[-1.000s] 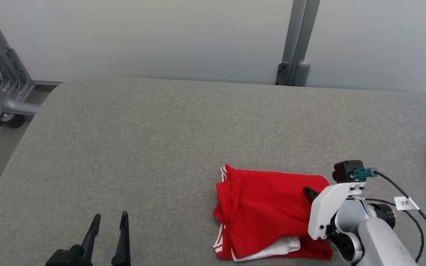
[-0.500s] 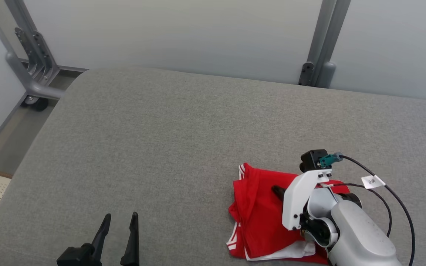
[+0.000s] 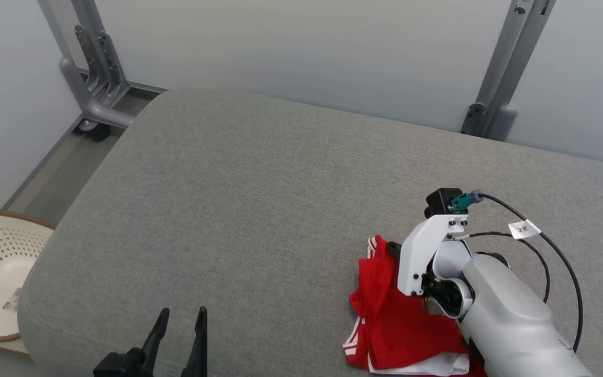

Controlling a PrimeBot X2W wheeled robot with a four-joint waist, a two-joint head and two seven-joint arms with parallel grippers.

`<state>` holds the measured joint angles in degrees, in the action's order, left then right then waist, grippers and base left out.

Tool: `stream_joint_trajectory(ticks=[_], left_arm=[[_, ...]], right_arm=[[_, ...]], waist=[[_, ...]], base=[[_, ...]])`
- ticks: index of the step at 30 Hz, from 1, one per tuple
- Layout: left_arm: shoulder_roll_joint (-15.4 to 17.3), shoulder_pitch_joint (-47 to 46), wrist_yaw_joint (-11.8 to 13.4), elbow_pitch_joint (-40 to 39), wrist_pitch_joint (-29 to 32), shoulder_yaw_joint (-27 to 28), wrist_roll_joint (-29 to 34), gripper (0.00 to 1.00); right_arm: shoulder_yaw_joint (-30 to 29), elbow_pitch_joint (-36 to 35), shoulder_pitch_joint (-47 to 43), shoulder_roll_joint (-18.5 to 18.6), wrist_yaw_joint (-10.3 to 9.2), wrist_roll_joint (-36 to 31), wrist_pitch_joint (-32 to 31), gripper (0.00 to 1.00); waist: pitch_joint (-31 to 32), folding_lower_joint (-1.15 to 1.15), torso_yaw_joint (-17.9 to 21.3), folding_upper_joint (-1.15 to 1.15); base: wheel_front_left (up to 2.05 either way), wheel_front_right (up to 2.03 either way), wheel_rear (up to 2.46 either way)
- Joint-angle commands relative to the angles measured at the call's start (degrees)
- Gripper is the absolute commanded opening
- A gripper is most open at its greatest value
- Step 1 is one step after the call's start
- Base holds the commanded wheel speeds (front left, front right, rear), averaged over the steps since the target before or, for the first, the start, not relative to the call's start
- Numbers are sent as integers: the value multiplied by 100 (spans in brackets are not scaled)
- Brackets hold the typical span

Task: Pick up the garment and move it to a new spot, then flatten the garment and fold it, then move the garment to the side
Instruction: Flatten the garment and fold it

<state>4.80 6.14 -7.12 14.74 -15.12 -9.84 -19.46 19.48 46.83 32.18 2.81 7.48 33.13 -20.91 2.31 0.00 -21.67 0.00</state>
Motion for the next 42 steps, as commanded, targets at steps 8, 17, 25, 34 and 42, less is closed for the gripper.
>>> stream_joint_trajectory(ticks=[8,17,25,34,42], left_arm=[[-4,42,-28,24,1,-78,-30,100],[-64,-11,-31,29,1,-158,-49,100],[-107,-92,-36,23,1,-139,-61,100],[-101,-57,-25,-16,1,62,33,100],[-96,55,-16,-145,1,198,72,100]], right_arm=[[324,655,481,17,1,422,268,0],[645,1320,988,20,1,771,573,0],[912,1561,1585,19,1,1107,918,0],[1208,1384,2007,19,1,1553,1679,0],[1250,2146,1708,101,0,664,2607,0]], waist=[[-30,0,-365,0],[-144,0,-603,0],[-289,0,-715,0],[-112,0,-405,0],[29,0,2,0]], base=[[0,0,0],[0,0,0],[0,0,0],[0,0,0],[0,0,0]])
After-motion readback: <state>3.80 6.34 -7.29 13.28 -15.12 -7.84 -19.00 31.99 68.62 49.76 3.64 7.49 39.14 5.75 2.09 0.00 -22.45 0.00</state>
